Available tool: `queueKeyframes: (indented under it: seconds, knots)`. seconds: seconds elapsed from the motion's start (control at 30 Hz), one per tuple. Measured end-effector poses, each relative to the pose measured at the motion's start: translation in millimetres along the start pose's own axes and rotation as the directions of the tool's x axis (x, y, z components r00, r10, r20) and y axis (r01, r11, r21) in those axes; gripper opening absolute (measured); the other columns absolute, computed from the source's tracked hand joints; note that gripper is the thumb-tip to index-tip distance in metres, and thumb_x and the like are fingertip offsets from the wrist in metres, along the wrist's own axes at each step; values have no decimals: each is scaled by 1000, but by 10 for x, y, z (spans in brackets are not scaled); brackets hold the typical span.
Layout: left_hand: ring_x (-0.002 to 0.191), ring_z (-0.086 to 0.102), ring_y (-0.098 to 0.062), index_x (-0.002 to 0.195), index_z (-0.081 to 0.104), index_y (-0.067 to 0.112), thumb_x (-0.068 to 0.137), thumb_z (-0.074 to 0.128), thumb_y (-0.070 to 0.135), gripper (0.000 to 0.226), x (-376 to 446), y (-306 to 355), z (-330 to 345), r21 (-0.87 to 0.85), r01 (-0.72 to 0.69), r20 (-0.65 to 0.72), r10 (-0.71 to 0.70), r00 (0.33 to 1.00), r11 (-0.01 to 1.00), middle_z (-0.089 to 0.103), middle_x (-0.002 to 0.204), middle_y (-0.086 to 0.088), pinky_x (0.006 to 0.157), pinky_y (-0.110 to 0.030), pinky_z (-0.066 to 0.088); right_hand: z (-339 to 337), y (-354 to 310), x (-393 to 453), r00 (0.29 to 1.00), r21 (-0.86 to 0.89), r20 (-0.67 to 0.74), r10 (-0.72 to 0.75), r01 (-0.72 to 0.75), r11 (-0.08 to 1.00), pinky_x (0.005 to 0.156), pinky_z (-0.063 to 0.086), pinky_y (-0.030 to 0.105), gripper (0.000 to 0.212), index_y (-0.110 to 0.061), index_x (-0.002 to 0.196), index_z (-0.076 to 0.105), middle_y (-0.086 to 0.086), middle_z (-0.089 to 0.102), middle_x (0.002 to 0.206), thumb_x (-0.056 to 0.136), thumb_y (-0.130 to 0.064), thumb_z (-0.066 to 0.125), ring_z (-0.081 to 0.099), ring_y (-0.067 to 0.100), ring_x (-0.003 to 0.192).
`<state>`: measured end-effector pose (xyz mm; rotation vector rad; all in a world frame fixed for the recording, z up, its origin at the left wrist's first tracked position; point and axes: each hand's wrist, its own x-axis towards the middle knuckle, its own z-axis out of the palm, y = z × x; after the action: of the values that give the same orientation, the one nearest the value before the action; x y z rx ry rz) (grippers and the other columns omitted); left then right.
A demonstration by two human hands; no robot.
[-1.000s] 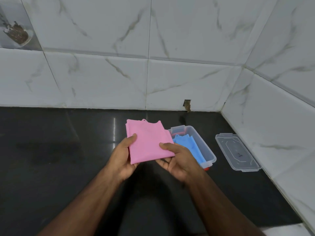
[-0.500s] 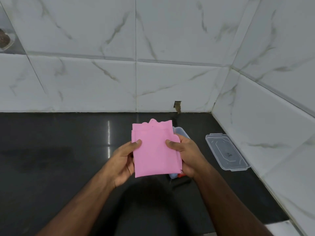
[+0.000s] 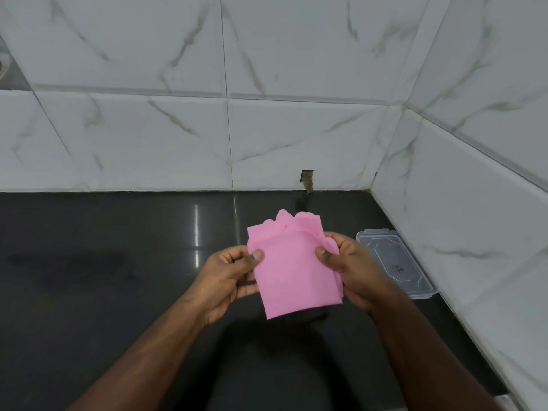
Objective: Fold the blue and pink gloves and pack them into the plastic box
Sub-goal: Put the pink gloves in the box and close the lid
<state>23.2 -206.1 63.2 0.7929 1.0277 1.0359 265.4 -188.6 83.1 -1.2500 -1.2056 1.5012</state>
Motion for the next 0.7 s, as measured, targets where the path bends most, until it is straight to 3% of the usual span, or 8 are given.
queueKeyframes:
  seconds: [0.23,0.37,0.53,0.7]
  knots:
    - [84,75,-22,110,67,-4,92,69,23,33,280,58,287,26,2,-87,0,996,1000,76,104,-18,71,-35,63,-252,-118,328,999,4,-20,49,-49,999,88,55,56,22,-10,117,64,13,72,111,96,-9,59,68,36,105]
    - [81,73,-22,116,62,-11,93,69,22,41,437,40,380,71,22,-144,-12,989,997,76,104,-21,69,-35,64,-358,-143,493,995,-22,-31,91,-91,996,88,56,57,20,-11,114,65,12,74,108,95,-8,60,69,35,104]
    - [86,74,-27,113,63,-11,93,70,20,37,581,-9,458,177,57,-232,-15,973,983,76,101,-20,58,-30,61,-405,-138,658,991,-226,-61,120,-130,965,87,57,53,18,-13,114,64,10,72,107,97,-12,58,69,30,98]
    - [85,77,-27,107,65,-5,93,70,16,26,598,-60,461,256,61,-269,10,963,965,77,98,-19,60,-32,63,-361,-37,748,992,-436,-85,94,-122,892,91,55,52,22,-12,117,62,8,69,107,95,-14,60,67,26,98]
